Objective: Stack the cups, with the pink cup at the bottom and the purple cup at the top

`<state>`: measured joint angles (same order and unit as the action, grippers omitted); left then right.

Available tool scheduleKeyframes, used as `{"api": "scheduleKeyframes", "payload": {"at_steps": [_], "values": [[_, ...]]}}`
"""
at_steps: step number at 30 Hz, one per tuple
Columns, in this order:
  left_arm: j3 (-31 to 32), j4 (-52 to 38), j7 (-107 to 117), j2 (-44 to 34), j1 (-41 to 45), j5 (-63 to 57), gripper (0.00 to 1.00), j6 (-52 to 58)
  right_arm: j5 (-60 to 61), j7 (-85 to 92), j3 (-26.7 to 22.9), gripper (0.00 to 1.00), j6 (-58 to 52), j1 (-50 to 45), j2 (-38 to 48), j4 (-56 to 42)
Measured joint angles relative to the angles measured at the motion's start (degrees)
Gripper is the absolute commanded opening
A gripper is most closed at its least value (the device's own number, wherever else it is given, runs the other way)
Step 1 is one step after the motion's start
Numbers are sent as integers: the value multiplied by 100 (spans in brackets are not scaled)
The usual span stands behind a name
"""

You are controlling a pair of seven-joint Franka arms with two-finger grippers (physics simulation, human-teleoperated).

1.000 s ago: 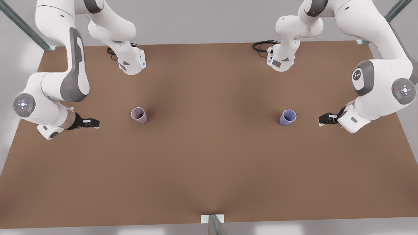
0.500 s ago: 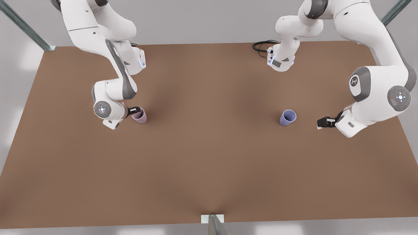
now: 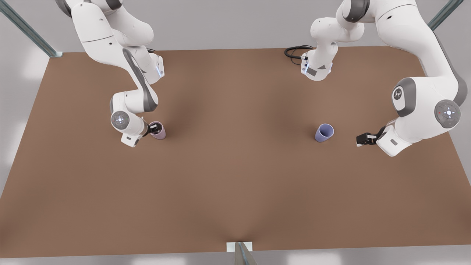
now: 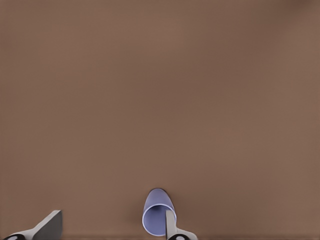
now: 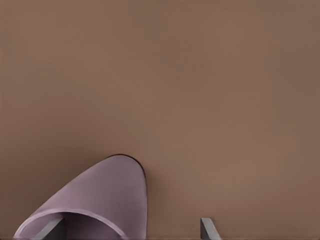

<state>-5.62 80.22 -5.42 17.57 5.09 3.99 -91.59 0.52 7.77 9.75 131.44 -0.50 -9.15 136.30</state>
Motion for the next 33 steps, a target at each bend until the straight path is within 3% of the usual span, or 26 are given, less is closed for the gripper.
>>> {"api": "scheduleKeyframes", "payload": {"at_steps": [3, 6, 8, 12, 13, 19, 25, 29, 33], "values": [[-6, 24, -2, -1, 1, 0, 100, 0, 0, 64, 0, 100, 86, 0, 16, 146], [-8, 31, -4, -2, 0, 0, 100, -1, 7, 125, 0, 62, 159, 2, -1, 177], [-9, 31, -5, -2, 0, 0, 100, -1, 12, 163, 0, 59, 192, 3, -27, 160], [-9, 37, -7, -1, 0, 0, 100, 0, 44, 220, 9, 25, 242, -1, -37, 140], [-9, 39, -7, -2, 1, 0, 100, 1, 54, 234, 13, 21, 250, 0, -38, 134], [-9, 40, -9, -2, 1, 0, 100, 30, 81, 301, 18, 21, 249, -39, 8, -30], [-9, 40, -10, -4, 9, 0, 100, 27, 360, 192, 78, 21, -6, -500, 73, -823], [-2, 98, -11, 0, 12, 0, 100, 20, 689, -140, 147, 21, -365, -1290, -477, -2341], [24, 707, -12, -189, 34, -1, 100, -133, 821, -639, -5, 21, -854, -2418, -1645, -4480]]}}
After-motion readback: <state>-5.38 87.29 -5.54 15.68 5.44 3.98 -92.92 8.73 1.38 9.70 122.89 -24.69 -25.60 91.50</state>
